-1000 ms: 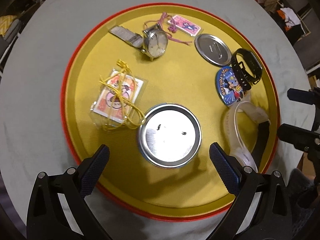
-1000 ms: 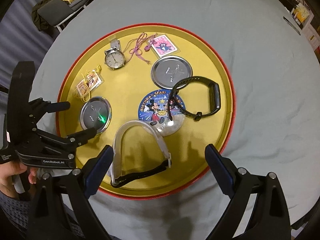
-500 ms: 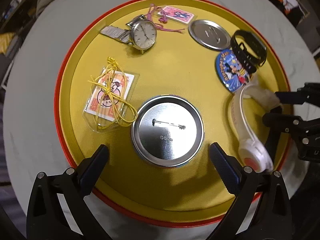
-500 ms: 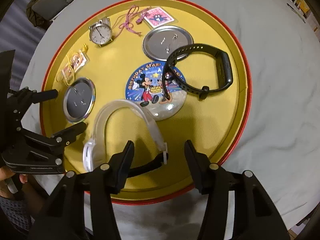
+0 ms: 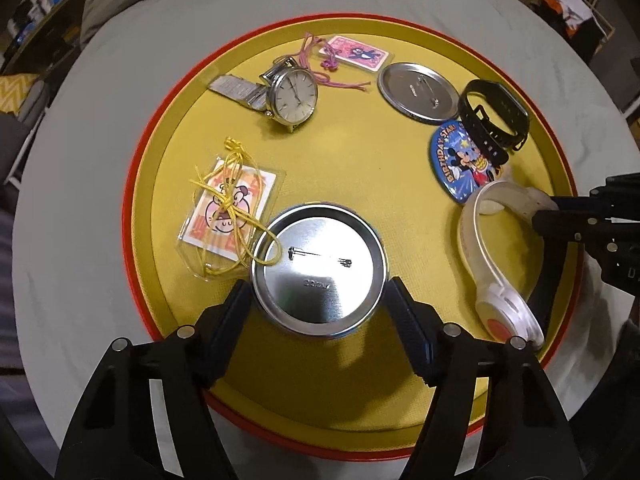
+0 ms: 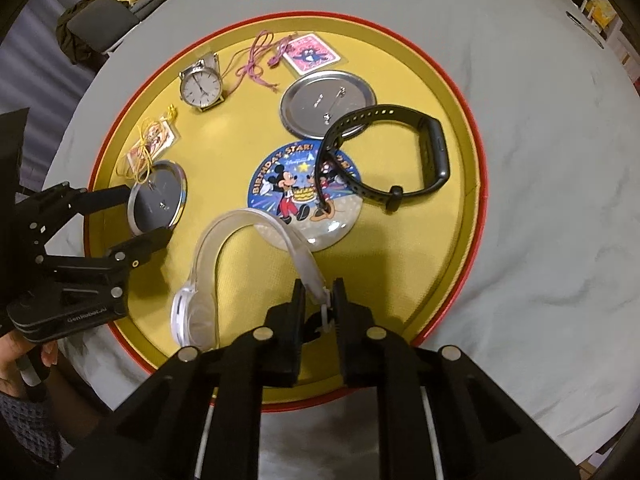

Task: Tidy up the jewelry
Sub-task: 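Grasp the white headphones band with the right gripper while the left gripper grips the silver button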

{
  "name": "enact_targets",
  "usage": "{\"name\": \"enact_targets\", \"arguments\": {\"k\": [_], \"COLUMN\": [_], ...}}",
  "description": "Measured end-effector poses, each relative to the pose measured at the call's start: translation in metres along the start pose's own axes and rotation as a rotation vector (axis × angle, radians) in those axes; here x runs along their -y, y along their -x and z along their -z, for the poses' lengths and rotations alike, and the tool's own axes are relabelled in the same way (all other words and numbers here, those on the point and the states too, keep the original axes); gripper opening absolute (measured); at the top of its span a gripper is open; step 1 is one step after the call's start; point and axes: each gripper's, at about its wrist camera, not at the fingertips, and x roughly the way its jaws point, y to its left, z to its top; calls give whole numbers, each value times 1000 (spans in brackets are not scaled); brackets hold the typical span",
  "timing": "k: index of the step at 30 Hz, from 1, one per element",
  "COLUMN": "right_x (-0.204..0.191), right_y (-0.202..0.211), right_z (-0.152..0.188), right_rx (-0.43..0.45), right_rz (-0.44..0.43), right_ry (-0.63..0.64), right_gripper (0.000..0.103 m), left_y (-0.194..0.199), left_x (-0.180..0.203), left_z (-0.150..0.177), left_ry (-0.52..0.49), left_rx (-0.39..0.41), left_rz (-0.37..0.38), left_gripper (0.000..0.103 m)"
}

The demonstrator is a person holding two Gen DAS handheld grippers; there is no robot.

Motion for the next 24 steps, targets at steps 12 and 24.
{"name": "enact_targets", "arguments": {"k": [12,24], "right_x": [8,9], "right_y": [11,17], "right_z": [5,3], "right_rx": [26,33], "right_rz": [-1,-3], "right_ry": [-14,-25], "right_gripper": [14,14], "left_y": [10,21], "left_x": [-12,-21], "left_z": [-1,0], "left_ry": [31,48], "left_rx": [9,55], "left_rz": [36,32], "left_gripper": [13,5]}}
